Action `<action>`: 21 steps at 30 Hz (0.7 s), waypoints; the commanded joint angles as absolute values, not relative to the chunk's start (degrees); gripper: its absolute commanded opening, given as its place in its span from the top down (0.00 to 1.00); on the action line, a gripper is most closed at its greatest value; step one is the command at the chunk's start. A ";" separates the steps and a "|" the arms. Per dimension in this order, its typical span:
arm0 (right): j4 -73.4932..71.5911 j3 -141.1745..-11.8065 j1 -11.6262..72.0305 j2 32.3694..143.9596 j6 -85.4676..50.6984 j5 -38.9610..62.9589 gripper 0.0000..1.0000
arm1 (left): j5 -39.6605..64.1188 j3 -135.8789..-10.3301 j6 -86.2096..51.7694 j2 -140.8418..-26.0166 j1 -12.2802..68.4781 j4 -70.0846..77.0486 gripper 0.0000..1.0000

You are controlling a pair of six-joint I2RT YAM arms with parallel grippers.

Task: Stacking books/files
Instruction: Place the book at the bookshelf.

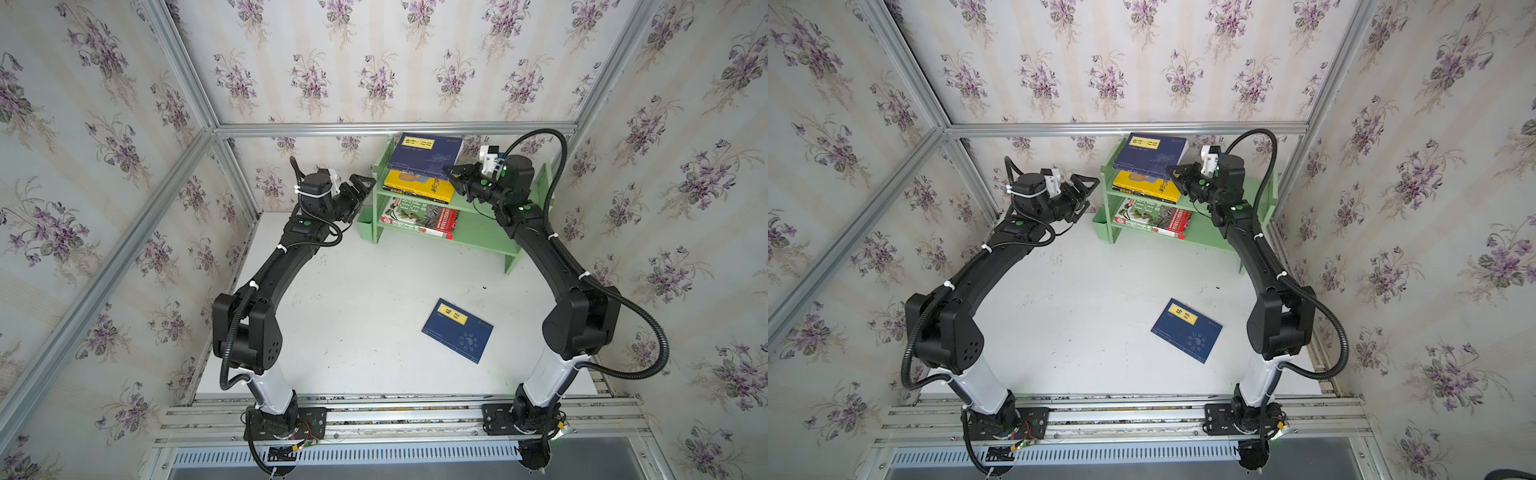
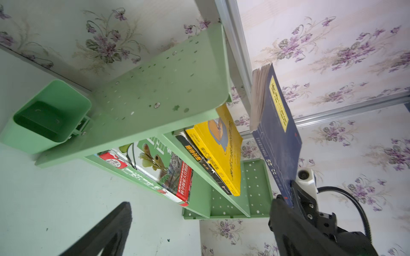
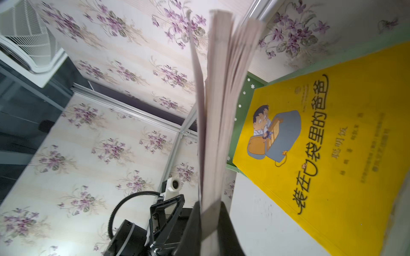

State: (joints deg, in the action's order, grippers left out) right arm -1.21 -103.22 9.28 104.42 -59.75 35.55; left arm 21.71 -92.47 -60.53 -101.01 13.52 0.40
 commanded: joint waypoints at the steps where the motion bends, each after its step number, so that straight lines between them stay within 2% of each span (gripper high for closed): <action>1: 5.59 -107.28 9.89 106.28 -52.56 33.02 1.00 | 20.58 -93.92 -59.29 -102.33 13.54 0.09 0.00; 8: 9.05 -108.40 9.95 108.60 -50.60 29.05 1.00 | 21.12 -96.21 -59.63 -104.71 13.54 0.09 0.01; 21: 9.64 -108.46 9.94 110.39 -51.77 28.41 1.00 | 22.34 -105.51 -62.65 -114.80 15.62 -0.86 0.00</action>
